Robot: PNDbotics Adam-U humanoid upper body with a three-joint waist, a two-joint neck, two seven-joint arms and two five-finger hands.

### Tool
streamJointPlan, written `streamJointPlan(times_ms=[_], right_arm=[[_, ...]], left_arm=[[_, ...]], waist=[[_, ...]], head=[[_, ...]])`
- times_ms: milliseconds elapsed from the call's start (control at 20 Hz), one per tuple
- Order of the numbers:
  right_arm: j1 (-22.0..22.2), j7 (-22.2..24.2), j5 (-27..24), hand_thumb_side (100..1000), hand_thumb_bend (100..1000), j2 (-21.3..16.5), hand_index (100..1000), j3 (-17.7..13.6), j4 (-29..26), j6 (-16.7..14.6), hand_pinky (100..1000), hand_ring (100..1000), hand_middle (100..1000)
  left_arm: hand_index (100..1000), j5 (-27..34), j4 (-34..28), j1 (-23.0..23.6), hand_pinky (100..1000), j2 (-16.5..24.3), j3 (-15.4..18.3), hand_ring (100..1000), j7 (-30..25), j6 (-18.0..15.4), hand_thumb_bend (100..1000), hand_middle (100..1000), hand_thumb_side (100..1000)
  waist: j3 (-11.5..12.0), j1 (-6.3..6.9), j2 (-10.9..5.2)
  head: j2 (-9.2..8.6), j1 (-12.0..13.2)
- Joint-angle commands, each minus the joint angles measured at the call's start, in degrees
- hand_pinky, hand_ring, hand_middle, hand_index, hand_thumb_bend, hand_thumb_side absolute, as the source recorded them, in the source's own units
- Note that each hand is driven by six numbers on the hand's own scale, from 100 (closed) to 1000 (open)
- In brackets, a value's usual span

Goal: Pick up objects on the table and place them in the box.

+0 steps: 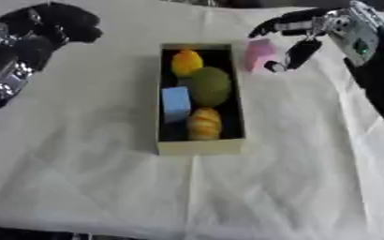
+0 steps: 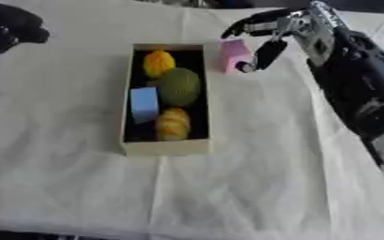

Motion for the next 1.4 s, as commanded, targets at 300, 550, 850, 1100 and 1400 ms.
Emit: streamJointPlan(times_ms=[300, 550, 850, 1100, 1400], right_arm=[[-1.72, 5.23, 4.04, 285, 228, -0.47, 1000, -1.82, 1.73, -7.00, 1000, 1000, 1000], [-1.73, 2.98, 5.10, 256, 197, 0.19, 1000, -2.52, 2.29, -6.62, 1000, 1000, 1000], [-1.70, 0.36, 6.03, 221, 173, 1.02, 1000, -2.97, 2.85, -5.88, 999, 1000, 976], [-1.70, -3.09, 6.64, 136, 206, 1.23, 990, -3.57, 2.59, -5.40, 945, 963, 803], [-1.62, -8.92, 8.29, 109, 256, 1.35, 843, -4.42, 1.75, -2.62, 826, 722, 510]], left_arm=[[843, 0.25, -0.70, -0.43, 883, 0.52, -0.03, 820, -0.74, -0.05, 100, 797, 672], [843, 0.27, -0.68, -0.46, 883, 0.46, -0.10, 819, -1.06, -0.07, 100, 797, 672], [843, 0.25, -0.65, -0.47, 884, 0.40, -0.24, 816, -1.59, -0.05, 100, 797, 672], [843, 0.20, -0.62, -0.44, 884, 0.37, -0.28, 814, -1.94, 0.00, 100, 796, 672], [843, 0.08, -0.59, -0.44, 885, 0.30, -0.45, 810, -2.64, 0.08, 100, 794, 672]], waist=[[0.11, 0.74, -0.70], [0.20, 0.87, -0.49], [0.38, 0.98, -0.19], [0.44, 0.98, 0.05], [0.42, 1.02, 0.22]], head=[[0.22, -0.10], [0.22, -0.19], [0.22, -0.36], [0.22, -0.40], [0.22, -0.39]])
